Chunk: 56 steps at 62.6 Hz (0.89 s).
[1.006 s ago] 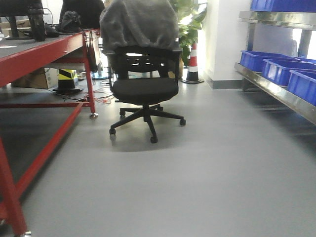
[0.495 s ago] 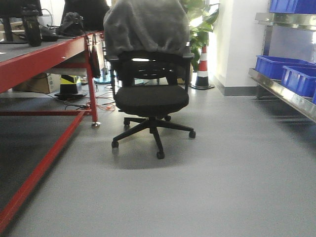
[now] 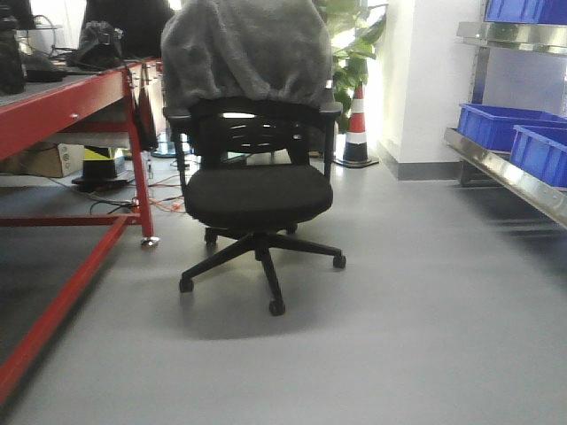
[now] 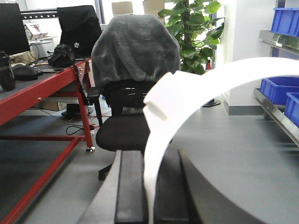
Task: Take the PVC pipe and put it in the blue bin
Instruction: 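Drive the base to the steel shelf of blue bins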
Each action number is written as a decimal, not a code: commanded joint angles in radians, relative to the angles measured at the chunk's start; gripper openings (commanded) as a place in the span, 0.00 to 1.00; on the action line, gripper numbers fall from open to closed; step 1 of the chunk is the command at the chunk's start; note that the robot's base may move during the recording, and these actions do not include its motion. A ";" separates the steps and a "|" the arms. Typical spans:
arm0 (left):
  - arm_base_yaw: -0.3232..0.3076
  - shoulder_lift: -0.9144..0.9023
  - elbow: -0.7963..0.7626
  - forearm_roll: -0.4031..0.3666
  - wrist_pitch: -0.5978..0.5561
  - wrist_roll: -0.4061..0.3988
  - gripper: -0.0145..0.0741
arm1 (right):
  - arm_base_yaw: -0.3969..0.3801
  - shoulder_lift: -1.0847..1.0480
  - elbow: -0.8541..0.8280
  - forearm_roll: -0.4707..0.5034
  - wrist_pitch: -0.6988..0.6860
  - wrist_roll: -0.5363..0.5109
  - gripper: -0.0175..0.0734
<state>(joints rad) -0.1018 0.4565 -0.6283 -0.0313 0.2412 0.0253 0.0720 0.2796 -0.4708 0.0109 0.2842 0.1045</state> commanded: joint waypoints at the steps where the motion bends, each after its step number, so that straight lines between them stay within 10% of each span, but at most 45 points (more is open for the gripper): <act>1: -0.014 -0.004 -0.002 0.000 -0.028 -0.001 0.04 | 0.001 -0.003 -0.001 -0.011 -0.024 -0.002 0.02; 56: -0.014 -0.004 -0.002 0.000 -0.028 -0.001 0.04 | 0.001 -0.003 -0.001 -0.011 -0.024 -0.002 0.02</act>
<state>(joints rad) -0.1090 0.4565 -0.6283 -0.0293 0.2412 0.0253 0.0720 0.2796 -0.4708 0.0109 0.2842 0.1045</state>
